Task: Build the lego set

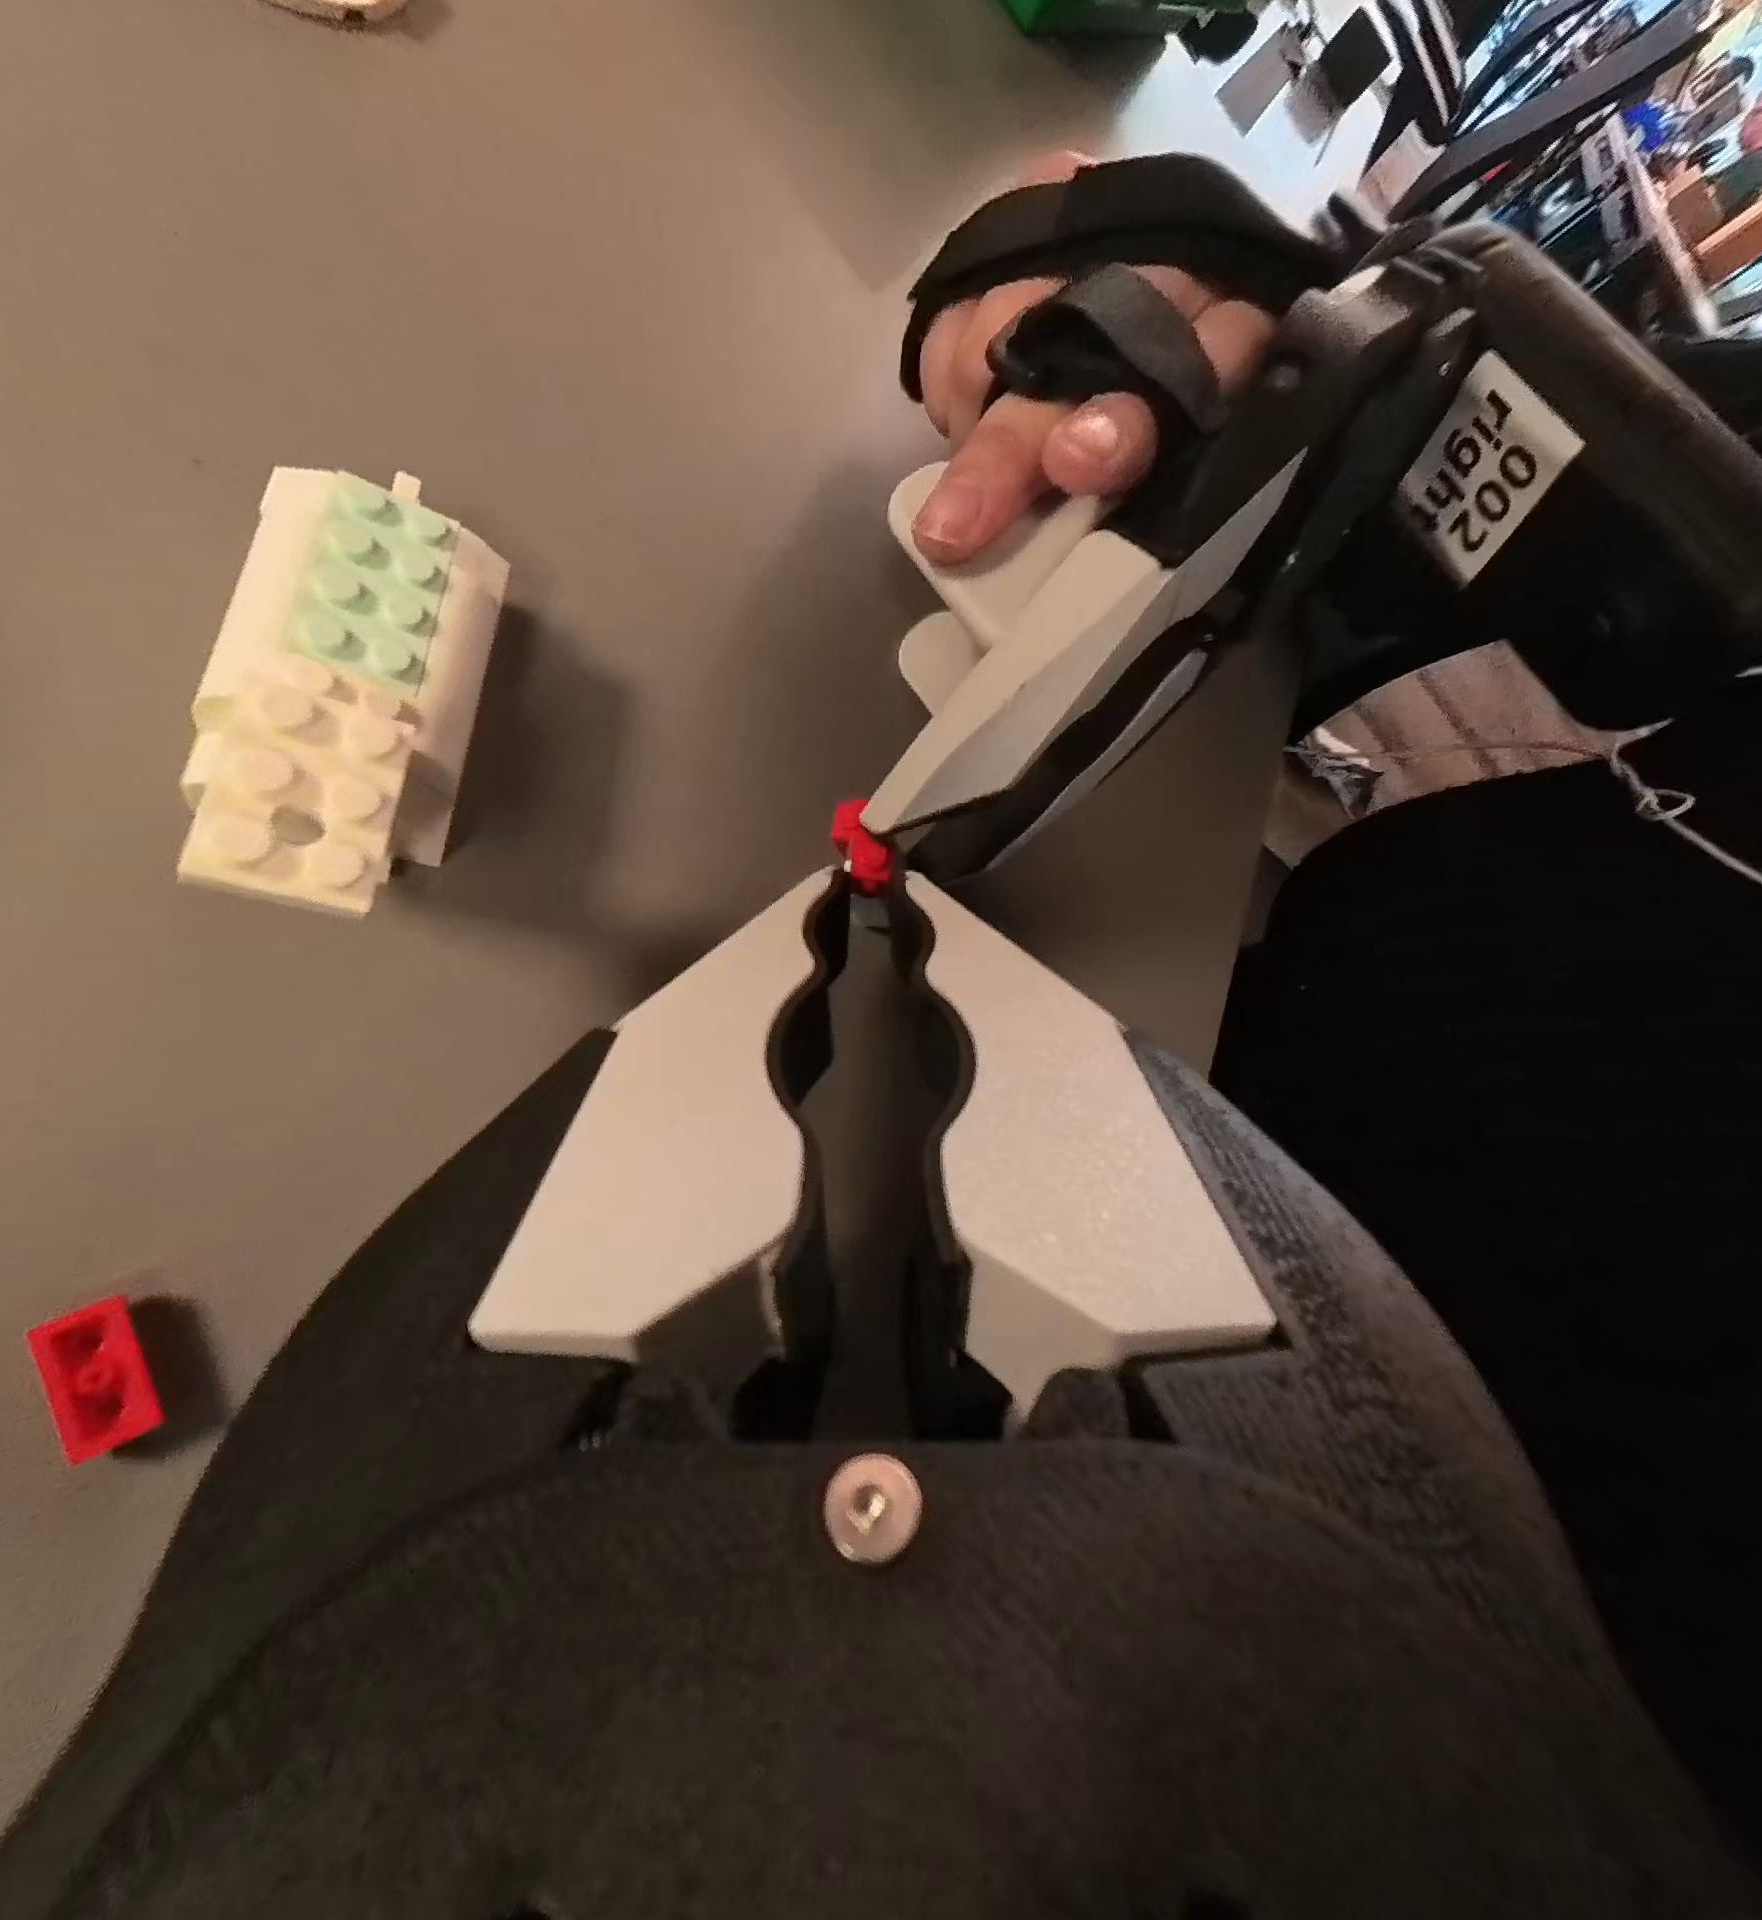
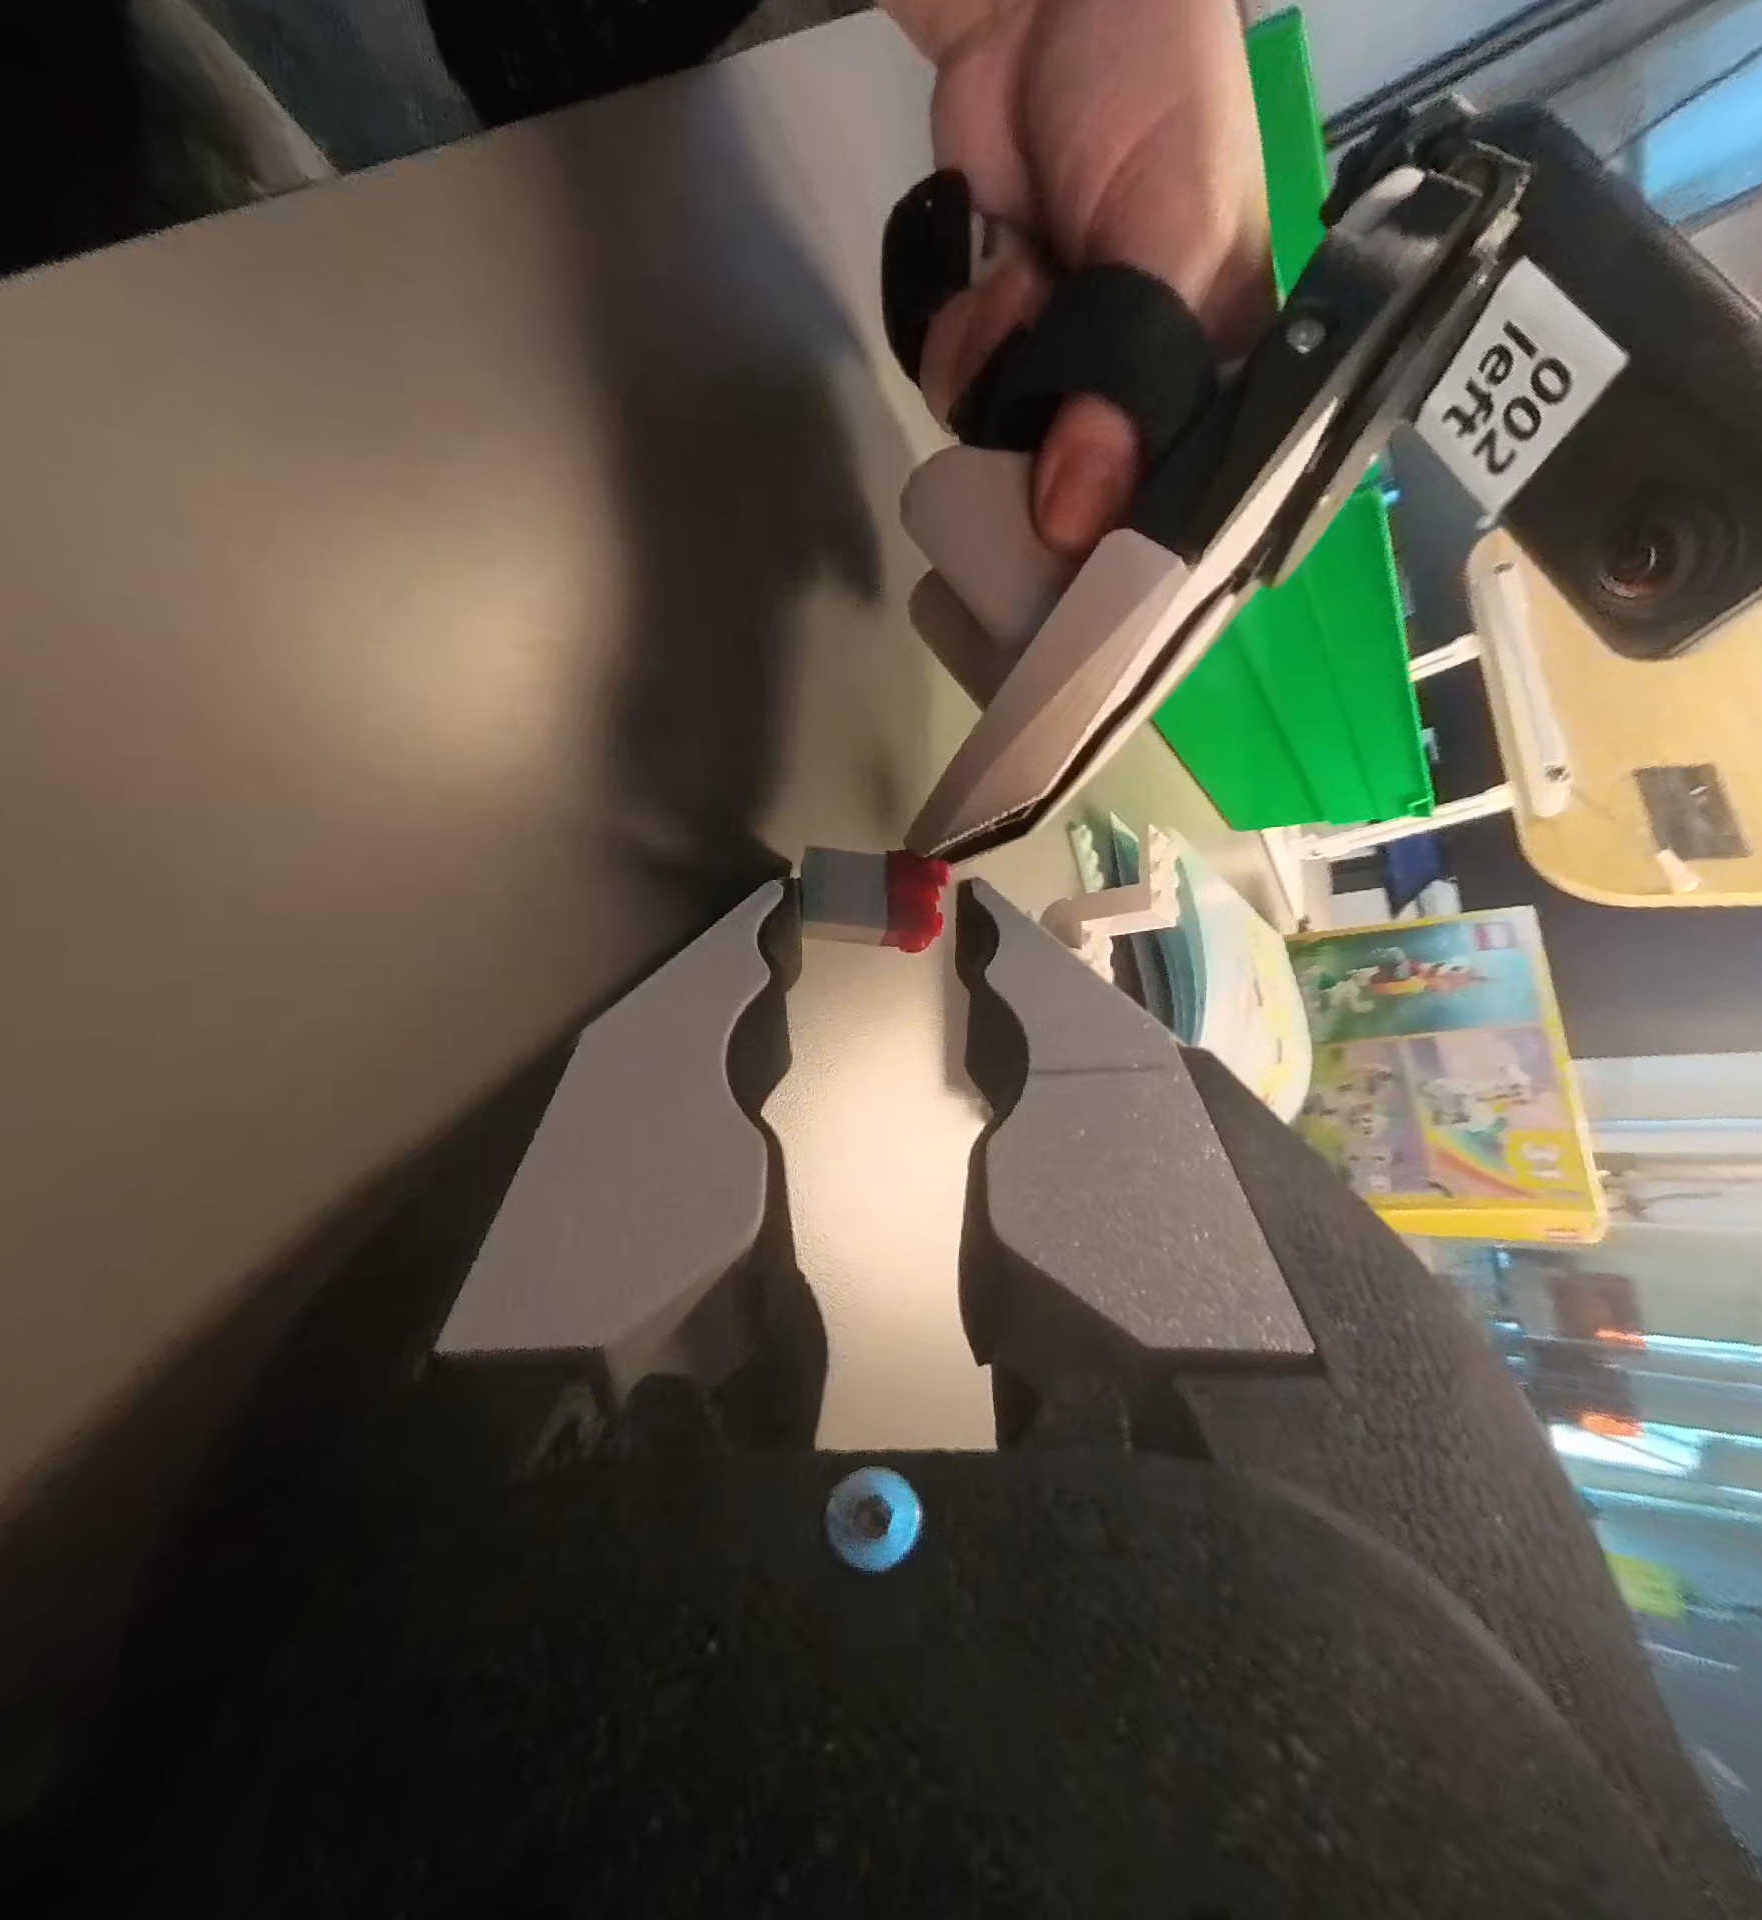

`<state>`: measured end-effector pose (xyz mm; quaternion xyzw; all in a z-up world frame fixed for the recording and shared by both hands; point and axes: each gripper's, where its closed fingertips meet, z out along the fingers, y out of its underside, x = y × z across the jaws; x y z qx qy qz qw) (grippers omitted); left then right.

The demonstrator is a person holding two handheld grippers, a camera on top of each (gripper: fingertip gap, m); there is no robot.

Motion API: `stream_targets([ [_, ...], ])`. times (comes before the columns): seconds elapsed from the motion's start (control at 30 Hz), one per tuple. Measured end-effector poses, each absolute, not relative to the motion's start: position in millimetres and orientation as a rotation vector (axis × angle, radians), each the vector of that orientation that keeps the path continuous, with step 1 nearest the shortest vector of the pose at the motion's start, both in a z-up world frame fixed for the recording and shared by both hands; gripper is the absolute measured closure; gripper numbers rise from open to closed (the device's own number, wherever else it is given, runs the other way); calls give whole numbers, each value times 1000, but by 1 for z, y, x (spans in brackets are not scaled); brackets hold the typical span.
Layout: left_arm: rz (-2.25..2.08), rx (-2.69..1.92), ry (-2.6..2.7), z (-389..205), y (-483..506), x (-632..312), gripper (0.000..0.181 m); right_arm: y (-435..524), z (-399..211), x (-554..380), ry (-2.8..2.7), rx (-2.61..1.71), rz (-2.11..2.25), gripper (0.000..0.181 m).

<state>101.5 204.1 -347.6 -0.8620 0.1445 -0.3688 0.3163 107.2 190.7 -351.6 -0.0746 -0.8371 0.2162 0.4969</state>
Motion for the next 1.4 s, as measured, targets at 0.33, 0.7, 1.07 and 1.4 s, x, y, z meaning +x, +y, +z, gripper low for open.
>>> stream_targets([
  [0.33,-1017,-2250,378,-345,200,104,175,189,-347,109,-1975,-67,440,149],
  [0.7,-1014,-2244,368,-346,197,104,175,189,-351,109,-2040,-152,528,155],
  [1.07,-1025,-2254,399,-348,193,106,175,183,-350,110,-2043,-89,538,156],
  [1.4,-1065,-2254,396,-348,191,106,175,183,-348,108,-2033,-101,553,151],
])
